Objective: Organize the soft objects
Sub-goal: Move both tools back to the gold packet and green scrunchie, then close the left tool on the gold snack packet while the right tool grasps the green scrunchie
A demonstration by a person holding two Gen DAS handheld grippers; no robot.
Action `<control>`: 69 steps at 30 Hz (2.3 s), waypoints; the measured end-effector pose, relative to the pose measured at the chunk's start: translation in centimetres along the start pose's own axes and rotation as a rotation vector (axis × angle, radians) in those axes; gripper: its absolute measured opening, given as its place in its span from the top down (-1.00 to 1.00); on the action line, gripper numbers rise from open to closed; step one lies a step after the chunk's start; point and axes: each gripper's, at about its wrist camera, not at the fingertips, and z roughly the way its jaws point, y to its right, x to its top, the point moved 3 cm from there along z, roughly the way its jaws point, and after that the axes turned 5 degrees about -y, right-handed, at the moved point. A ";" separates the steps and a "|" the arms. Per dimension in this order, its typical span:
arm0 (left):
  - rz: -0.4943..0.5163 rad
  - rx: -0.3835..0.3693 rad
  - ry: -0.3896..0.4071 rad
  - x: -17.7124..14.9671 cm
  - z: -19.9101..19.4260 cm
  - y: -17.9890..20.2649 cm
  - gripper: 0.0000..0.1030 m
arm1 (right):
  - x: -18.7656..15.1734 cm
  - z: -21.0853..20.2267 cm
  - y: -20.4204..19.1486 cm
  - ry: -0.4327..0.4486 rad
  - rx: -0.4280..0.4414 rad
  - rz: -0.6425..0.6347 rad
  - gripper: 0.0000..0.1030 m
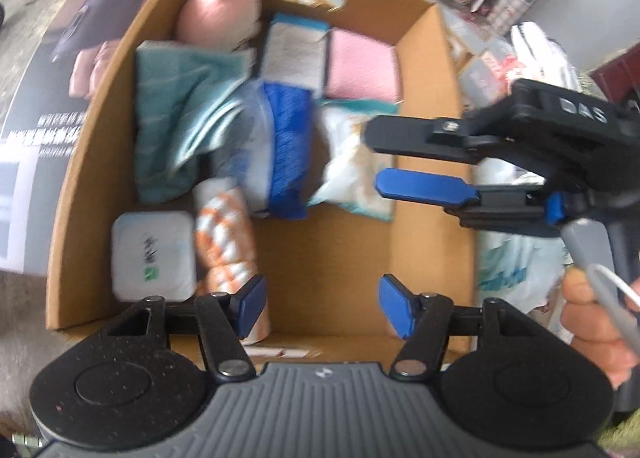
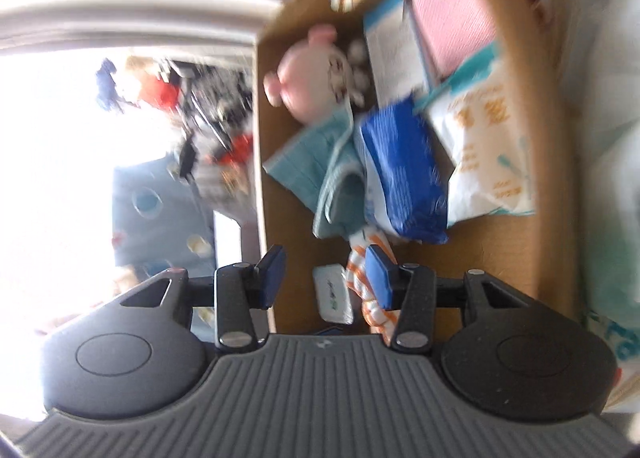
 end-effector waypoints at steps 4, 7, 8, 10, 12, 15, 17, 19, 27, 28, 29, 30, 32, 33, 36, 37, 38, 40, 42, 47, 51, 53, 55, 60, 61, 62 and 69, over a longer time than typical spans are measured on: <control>0.048 -0.016 0.037 1.2 -0.6 3.3 -0.24 | -0.4 -5.7 1.0 0.139 0.044 0.038 0.10; 0.108 -0.032 0.060 2.2 -0.9 6.5 -0.24 | -1.0 -10.3 2.7 0.240 0.028 0.081 0.08; 0.125 -0.037 0.066 2.5 -1.0 7.6 -0.24 | -1.2 -11.9 3.4 0.272 0.011 0.095 0.08; 0.166 -0.056 0.071 3.0 -0.9 9.8 -0.24 | -1.7 -15.1 5.0 0.330 -0.020 0.125 0.08; 0.209 -0.072 0.068 3.2 -0.4 12.2 -0.24 | -2.3 -18.0 6.6 0.382 -0.056 0.154 0.07; 0.280 -0.083 0.051 3.1 0.6 15.8 -0.24 | -3.3 -22.2 9.1 0.443 -0.128 0.178 0.07; 0.327 -0.083 0.037 2.6 1.5 18.1 -0.24 | -4.1 -24.3 11.3 0.470 -0.170 0.201 0.07; 0.380 -0.076 0.025 2.1 2.3 20.3 -0.24 | -4.9 -26.4 13.5 0.492 -0.199 0.238 0.07; 0.606 -0.022 0.009 -0.7 5.6 28.4 -0.22 | -6.8 -31.0 22.4 0.529 -0.282 0.399 0.06; 0.637 -0.011 0.008 -1.1 6.0 29.3 -0.22 | -6.7 -31.3 22.9 0.529 -0.288 0.404 0.06; 0.667 -0.001 0.006 -1.5 6.6 30.0 -0.21 | -6.5 -31.6 23.3 0.523 -0.303 0.397 0.05; 0.699 0.012 0.001 -1.9 7.1 30.7 -0.20 | -6.2 -31.9 23.7 0.512 -0.325 0.379 0.05; 0.766 0.044 -0.011 -2.6 8.1 32.0 -0.20 | -5.3 -32.5 23.7 0.489 -0.362 0.319 0.04; 0.802 0.057 -0.014 -3.0 8.6 32.6 -0.20 | -4.7 -32.7 23.8 0.473 -0.379 0.272 0.01; 0.894 0.081 -0.031 -4.0 9.9 34.0 -0.20 | -2.9 -33.0 23.6 0.407 -0.452 0.109 -0.01; 0.918 0.087 -0.035 -4.2 10.3 34.4 -0.20 | -2.2 -32.9 23.6 0.379 -0.464 0.052 -0.01; 0.939 0.090 -0.040 -4.4 10.8 34.8 -0.20 | -1.5 -32.7 23.6 0.346 -0.477 0.000 -0.02; 0.977 0.094 -0.056 -4.9 11.9 35.5 -0.18 | -0.2 -32.3 23.4 0.279 -0.501 -0.110 -0.02; 1.014 0.101 -0.067 -5.2 12.9 36.3 -0.16 | 0.8 -31.5 23.1 0.201 -0.530 -0.226 -0.02; 1.105 0.132 -0.090 -6.2 15.4 37.5 -0.09 | 2.4 -28.8 22.4 0.034 -0.614 -0.471 -0.02; 1.148 0.156 -0.105 -6.9 17.2 38.0 0.05 | 2.8 -27.0 22.4 -0.048 -0.629 -0.576 -0.12; 1.161 0.169 -0.110 -7.0 18.1 38.1 0.10 | 2.9 -26.1 22.8 -0.086 -0.630 -0.603 -0.17; 1.168 0.184 -0.115 -7.2 18.8 38.2 0.14 | 3.0 -25.1 23.6 -0.123 -0.640 -0.609 -0.18; 1.213 0.232 -0.093 -7.4 20.0 38.4 0.20 | 2.7 -23.7 25.0 -0.176 -0.664 -0.623 -0.18; 1.214 0.235 -0.097 -7.4 20.3 38.4 0.23 | 2.6 -23.5 25.2 -0.181 -0.671 -0.625 -0.18; 1.208 0.235 -0.107 -7.4 20.6 38.4 0.26 | 2.6 -23.4 25.3 -0.184 -0.677 -0.628 -0.18; 1.180 0.223 -0.109 -7.5 21.2 38.3 0.46 | 2.3 -23.4 25.4 -0.156 -0.700 -0.632 0.01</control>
